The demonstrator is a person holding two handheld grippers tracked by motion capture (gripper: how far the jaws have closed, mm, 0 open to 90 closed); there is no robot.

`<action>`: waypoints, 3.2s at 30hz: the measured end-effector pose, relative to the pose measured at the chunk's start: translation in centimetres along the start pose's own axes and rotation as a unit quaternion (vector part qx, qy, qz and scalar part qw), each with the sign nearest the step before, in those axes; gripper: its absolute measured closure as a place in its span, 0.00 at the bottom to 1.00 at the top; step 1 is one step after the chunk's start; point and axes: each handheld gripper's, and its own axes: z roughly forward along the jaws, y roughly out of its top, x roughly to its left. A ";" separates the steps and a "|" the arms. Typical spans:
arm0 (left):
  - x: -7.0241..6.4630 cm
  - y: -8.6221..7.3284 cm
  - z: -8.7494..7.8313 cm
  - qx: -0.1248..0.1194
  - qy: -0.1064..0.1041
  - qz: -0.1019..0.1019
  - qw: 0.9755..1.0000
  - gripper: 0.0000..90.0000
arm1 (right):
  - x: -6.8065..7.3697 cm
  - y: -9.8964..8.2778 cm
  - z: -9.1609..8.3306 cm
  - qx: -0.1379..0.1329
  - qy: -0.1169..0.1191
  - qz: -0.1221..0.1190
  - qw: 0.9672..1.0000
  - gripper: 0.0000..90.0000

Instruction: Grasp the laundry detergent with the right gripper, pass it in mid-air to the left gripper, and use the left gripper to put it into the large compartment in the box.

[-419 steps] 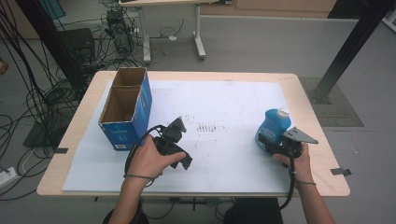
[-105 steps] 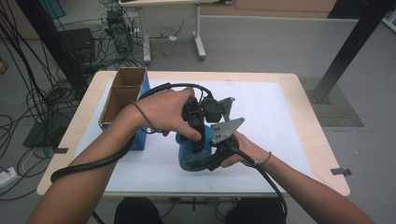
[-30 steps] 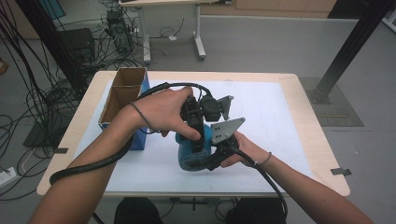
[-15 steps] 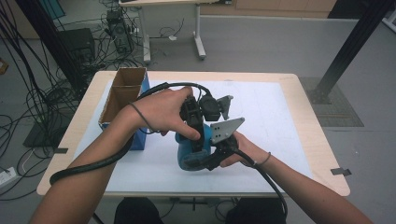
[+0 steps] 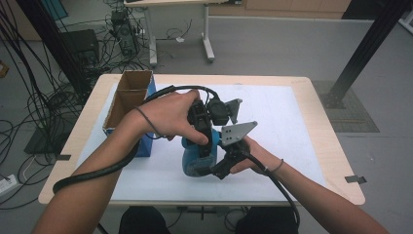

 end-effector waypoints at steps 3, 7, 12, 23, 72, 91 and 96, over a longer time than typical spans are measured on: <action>0.0 0.0 -0.2 -0.002 0.000 0.001 1.000 0.41 | -0.1 -0.1 0.0 0.003 -0.007 0.003 1.000 0.04; 0.0 0.0 -0.2 -0.004 0.001 0.001 1.000 0.41 | -0.1 0.0 -0.1 0.003 -0.011 -0.007 1.000 0.02; 0.1 0.0 -0.2 -0.003 0.002 -0.004 1.000 0.41 | 0.0 0.1 -0.2 0.006 -0.010 -0.010 1.000 0.02; 0.4 -0.1 -0.3 -0.005 0.006 -0.008 1.000 0.41 | -0.5 0.0 -2.6 0.030 -0.029 -0.006 0.999 0.02; 2.2 -2.3 -2.4 -0.020 0.018 -0.112 0.993 0.41 | -7.2 -4.2 -11.7 0.482 -0.208 0.219 0.822 0.06; 4.2 -1.9 -4.1 -0.048 0.026 -0.271 0.961 0.41 | -7.3 -4.9 -12.5 0.490 -0.241 0.226 0.806 0.07; 4.8 -1.5 -4.8 -0.040 0.038 -0.283 0.957 0.41 | -7.3 -4.9 -12.4 0.493 -0.243 0.222 0.805 0.07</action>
